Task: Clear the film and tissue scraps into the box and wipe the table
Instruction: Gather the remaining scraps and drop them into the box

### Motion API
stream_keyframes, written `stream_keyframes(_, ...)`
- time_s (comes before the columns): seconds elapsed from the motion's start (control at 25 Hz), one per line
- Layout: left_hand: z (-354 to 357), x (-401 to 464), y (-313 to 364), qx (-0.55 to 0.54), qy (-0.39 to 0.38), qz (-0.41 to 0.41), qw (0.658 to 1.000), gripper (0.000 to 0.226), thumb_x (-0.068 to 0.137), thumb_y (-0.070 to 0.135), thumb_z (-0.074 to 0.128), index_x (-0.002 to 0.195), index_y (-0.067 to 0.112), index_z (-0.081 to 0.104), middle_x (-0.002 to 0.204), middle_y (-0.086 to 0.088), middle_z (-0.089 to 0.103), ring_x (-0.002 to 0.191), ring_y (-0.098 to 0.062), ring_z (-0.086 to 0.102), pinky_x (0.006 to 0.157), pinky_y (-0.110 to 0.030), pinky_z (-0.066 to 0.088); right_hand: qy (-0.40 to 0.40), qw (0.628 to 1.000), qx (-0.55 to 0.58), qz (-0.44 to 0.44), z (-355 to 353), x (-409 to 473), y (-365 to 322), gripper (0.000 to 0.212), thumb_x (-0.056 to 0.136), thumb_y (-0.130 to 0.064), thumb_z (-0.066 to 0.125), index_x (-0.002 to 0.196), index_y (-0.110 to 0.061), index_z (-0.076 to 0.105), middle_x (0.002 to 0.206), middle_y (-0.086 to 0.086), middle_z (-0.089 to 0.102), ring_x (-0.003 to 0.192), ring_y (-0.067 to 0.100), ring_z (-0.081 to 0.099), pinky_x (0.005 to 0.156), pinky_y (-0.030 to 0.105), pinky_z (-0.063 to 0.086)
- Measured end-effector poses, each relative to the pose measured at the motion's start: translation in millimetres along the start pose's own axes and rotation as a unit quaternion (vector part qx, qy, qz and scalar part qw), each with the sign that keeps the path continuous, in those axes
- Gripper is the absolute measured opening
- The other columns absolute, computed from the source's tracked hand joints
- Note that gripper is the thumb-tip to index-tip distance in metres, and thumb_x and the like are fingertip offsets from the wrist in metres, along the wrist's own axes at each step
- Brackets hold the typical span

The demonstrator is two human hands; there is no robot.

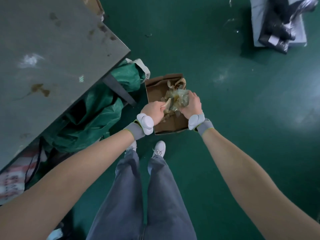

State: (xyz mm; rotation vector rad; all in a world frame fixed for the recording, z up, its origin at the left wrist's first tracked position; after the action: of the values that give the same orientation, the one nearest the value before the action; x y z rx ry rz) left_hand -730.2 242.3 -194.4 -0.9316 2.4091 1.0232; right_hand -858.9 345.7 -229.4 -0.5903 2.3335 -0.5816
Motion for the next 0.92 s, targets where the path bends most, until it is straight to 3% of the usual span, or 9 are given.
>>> stream_keyframes(0.2, 60.7, 66.4, -43.0, 0.002, -0.031, -0.045, 0.999, 0.023, 0.096, 0.015, 0.041, 0.088, 0.011, 0.062, 0.078, -0.011, 0.057, 0.070, -0.030, 0.048, 0.060, -0.031, 0.036, -0.039, 0.995, -0.004, 0.096, 62.7, 50.7, 71.6, 0.074, 0.073, -0.031, 0.075, 0.132, -0.006, 0.038, 0.130, 0.013, 0.047, 0.122, 0.035, 0.044, 0.102, 0.049, 0.040)
stream_keyframes(0.28, 76.1, 83.2, -66.1, -0.012, -0.027, -0.077, 0.997, 0.025, 0.095, 0.015, 0.041, 0.087, 0.008, 0.064, 0.075, -0.013, 0.058, 0.068, -0.029, 0.046, 0.056, -0.030, 0.030, -0.034, 0.978, 0.092, 0.182, 83.7, 61.2, 99.6, 0.091, 0.068, -0.036, 0.078, 0.139, -0.006, 0.031, 0.137, 0.013, 0.044, 0.127, 0.032, 0.043, 0.106, 0.048, 0.039)
stream_keyframes(0.36, 96.2, 104.6, -87.6, -0.028, -0.020, -0.095, 0.995, 0.026, 0.096, 0.016, 0.042, 0.089, 0.008, 0.066, 0.076, -0.012, 0.058, 0.070, -0.030, 0.048, 0.053, -0.031, 0.028, -0.016, 0.931, 0.237, 0.278, 112.3, 74.7, 132.7, 0.102, 0.065, -0.043, 0.080, 0.144, -0.007, 0.025, 0.139, 0.012, 0.045, 0.122, 0.031, 0.051, 0.106, 0.046, 0.043)
stream_keyframes(0.44, 109.5, 113.9, -100.3, -0.042, -0.017, -0.105, 0.993, 0.030, 0.096, 0.018, 0.042, 0.107, 0.014, 0.070, 0.090, -0.012, 0.068, 0.081, -0.034, 0.058, 0.061, -0.032, 0.039, -0.031, 0.906, 0.287, 0.310, 136.0, 85.8, 156.0, 0.086, 0.079, -0.043, 0.074, 0.140, -0.002, 0.031, 0.142, 0.017, 0.045, 0.123, 0.035, 0.051, 0.108, 0.044, 0.041)
stream_keyframes(0.56, 116.8, 118.3, -110.5, -0.066, 0.006, -0.091, 0.994, 0.034, 0.095, 0.020, 0.046, 0.123, 0.017, 0.065, 0.113, -0.009, 0.071, 0.100, -0.032, 0.064, 0.076, -0.035, 0.049, -0.047, 0.905, 0.297, 0.301, 154.9, 100.6, 171.5, 0.037, 0.091, -0.045, 0.059, 0.104, -0.012, 0.047, 0.137, 0.019, 0.053, 0.127, 0.033, 0.051, 0.108, 0.040, 0.041)
stream_keyframes(0.68, 120.9, 119.0, -125.9, -0.106, 0.026, -0.089, 0.990, 0.035, 0.093, 0.023, 0.051, 0.126, 0.016, 0.063, 0.126, -0.001, 0.067, 0.114, -0.019, 0.062, 0.086, -0.023, 0.047, -0.059, 0.889, 0.337, 0.304, 170.5, 108.2, 173.9, 0.023, 0.097, -0.041, 0.049, 0.101, -0.018, 0.047, 0.138, 0.014, 0.054, 0.128, 0.028, 0.051, 0.095, 0.028, 0.046)
stream_keyframes(0.8, 118.9, 116.6, -136.8, -0.154, 0.042, -0.081, 0.984, 0.033, 0.090, 0.021, 0.057, 0.121, 0.014, 0.067, 0.123, -0.001, 0.068, 0.113, -0.013, 0.064, 0.090, -0.019, 0.047, -0.028, 0.883, 0.355, 0.305, 179.3, 115.9, 181.1, 0.005, 0.101, -0.019, 0.046, 0.105, -0.020, 0.044, 0.141, 0.014, 0.050, 0.130, 0.028, 0.048, 0.058, 0.001, 0.041)
stream_keyframes(0.84, 116.3, 115.6, -137.8, -0.167, 0.044, -0.077, 0.982, 0.032, 0.089, 0.020, 0.058, 0.120, 0.013, 0.067, 0.122, -0.002, 0.069, 0.112, -0.013, 0.064, 0.092, -0.020, 0.048, -0.026, 0.881, 0.357, 0.309, 179.2, 116.2, 178.1, 0.010, 0.101, -0.013, 0.044, 0.106, -0.022, 0.041, 0.142, 0.014, 0.049, 0.130, 0.028, 0.047, 0.051, -0.002, 0.038)
stream_keyframes(0.92, 111.1, 114.8, -135.8, -0.195, 0.044, -0.061, 0.978, 0.032, 0.089, 0.018, 0.061, 0.119, 0.010, 0.068, 0.120, -0.005, 0.070, 0.110, -0.017, 0.066, 0.092, -0.024, 0.050, -0.012, 0.884, 0.364, 0.295, 184.2, 123.0, 177.8, 0.017, 0.102, -0.012, 0.042, 0.111, -0.025, 0.041, 0.144, 0.013, 0.047, 0.130, 0.027, 0.046, 0.056, -0.001, 0.037)
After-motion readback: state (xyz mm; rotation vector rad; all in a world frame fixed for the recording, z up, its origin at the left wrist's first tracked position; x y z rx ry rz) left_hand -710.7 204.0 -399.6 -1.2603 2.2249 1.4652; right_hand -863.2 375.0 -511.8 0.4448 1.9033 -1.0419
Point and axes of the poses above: each hand's wrist, its own x-axis towards the middle knuckle, its own z-axis out of the palm, y = z × x, the point moved 9 cm from there along x, towards the middle knuckle
